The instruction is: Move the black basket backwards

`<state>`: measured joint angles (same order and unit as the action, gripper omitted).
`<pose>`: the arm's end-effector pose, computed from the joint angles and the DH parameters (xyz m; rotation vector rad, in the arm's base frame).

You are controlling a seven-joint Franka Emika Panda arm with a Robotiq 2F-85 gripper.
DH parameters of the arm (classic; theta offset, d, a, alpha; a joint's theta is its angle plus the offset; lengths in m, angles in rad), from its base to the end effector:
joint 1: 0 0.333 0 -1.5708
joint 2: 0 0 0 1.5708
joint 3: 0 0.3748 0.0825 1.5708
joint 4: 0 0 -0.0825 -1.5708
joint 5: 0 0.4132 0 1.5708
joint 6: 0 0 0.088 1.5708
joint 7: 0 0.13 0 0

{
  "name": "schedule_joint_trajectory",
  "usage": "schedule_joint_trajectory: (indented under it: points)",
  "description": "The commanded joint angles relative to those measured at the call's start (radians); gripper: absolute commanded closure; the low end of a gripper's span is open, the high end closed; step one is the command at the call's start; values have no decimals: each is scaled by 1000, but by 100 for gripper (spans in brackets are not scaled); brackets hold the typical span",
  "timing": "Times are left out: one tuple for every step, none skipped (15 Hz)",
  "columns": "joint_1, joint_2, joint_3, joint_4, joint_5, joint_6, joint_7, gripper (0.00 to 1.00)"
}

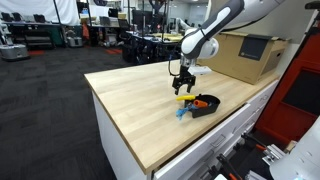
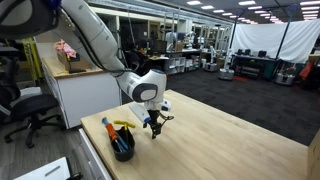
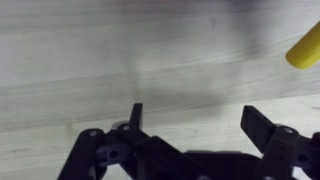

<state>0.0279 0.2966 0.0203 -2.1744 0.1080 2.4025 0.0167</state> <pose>0.5881 0.0307 0.2593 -3.0650 0.0790 0.1089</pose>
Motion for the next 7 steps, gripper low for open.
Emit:
schedule_joint_trajectory:
  points:
    - [-1, -42, -21, -7, -45, 19, 42, 0]
    - [-1, -57, -27, -14, -58, 26, 51, 0]
    - [-1, -80, -33, -27, -73, 37, 62, 0]
    - [-3, -103, -36, -37, -82, 44, 64, 0]
    - [-7, -128, -40, -48, -88, 52, 66, 0]
    - [-10, -148, -41, -55, -90, 56, 60, 0]
    - [-16, -174, -45, -72, -84, 76, 55, 0]
